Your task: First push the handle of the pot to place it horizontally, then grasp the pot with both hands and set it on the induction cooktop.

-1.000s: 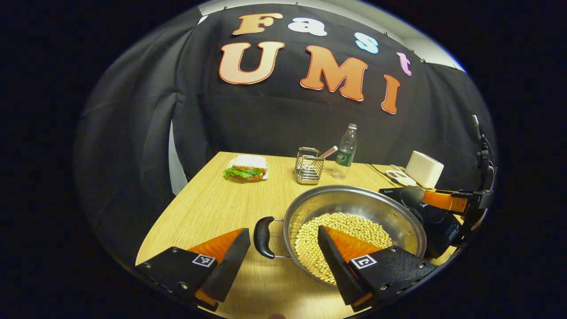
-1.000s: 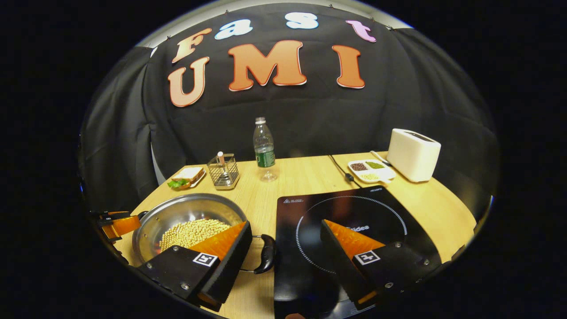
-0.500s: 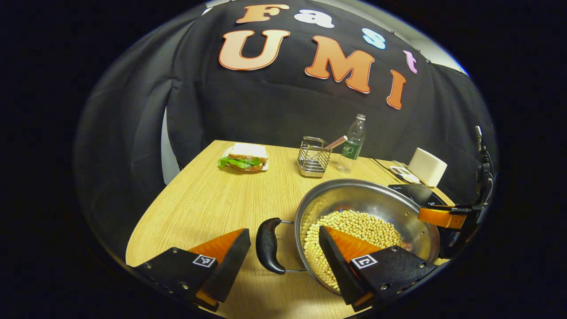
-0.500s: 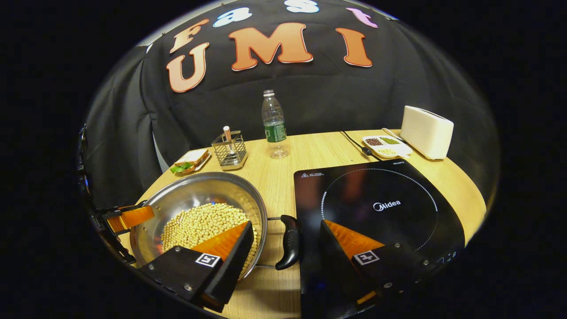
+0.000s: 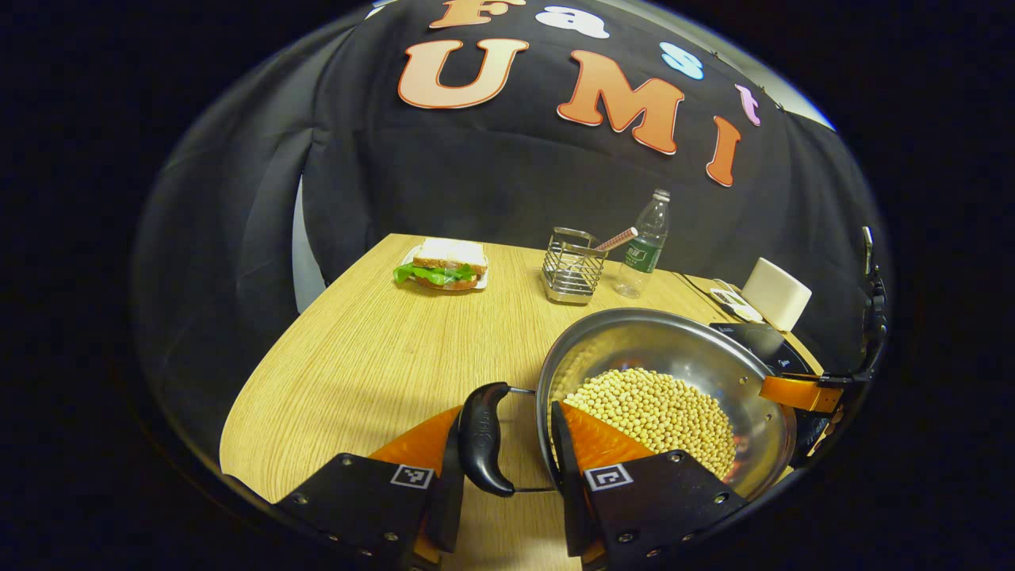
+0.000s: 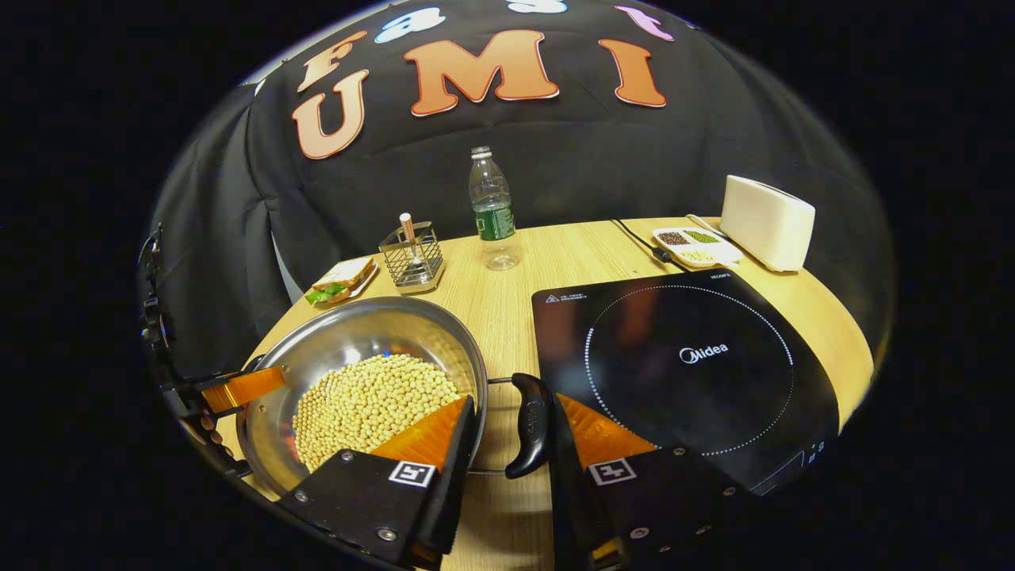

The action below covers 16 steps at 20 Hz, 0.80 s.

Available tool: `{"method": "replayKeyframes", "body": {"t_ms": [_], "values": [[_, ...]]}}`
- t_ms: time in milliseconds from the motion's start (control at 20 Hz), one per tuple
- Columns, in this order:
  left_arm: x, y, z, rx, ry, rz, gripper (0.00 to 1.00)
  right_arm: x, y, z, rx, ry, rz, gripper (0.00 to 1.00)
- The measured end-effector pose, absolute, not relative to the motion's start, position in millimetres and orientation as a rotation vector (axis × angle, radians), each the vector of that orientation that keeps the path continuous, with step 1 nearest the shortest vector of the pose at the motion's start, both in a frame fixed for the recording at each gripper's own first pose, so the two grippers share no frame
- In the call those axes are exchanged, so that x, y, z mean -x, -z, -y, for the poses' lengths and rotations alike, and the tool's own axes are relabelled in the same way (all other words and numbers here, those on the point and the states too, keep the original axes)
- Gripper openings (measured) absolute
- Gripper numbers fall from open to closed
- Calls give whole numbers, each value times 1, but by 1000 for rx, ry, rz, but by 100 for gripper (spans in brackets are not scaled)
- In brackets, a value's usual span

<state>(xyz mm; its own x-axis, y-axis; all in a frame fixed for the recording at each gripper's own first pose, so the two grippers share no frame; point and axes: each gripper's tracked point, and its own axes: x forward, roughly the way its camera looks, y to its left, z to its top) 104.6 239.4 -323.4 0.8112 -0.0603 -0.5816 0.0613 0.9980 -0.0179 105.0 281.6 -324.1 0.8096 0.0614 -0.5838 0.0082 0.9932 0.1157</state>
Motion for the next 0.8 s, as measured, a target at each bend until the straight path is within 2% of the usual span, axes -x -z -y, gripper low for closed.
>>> {"method": "replayKeyframes", "body": {"t_ms": [200, 400, 500, 750, 800], "values": [[-92, 320, -240, 29, -4, -648, 49, -106, 322, -280, -198, -29, -671, 39], [-73, 309, -230, 71, -44, -653, 46, -112, 306, -272, -218, -44, -649, 38], [-73, 294, -218, 54, -45, -625, 48, -106, 294, -262, -238, -52, -632, 38], [-72, 252, -180, -4, -17, -557, 44, -97, 254, -228, -280, -53, -566, 38], [-72, 245, -171, -6, -12, -548, 46, -97, 249, -222, -287, -53, -557, 38]]}}
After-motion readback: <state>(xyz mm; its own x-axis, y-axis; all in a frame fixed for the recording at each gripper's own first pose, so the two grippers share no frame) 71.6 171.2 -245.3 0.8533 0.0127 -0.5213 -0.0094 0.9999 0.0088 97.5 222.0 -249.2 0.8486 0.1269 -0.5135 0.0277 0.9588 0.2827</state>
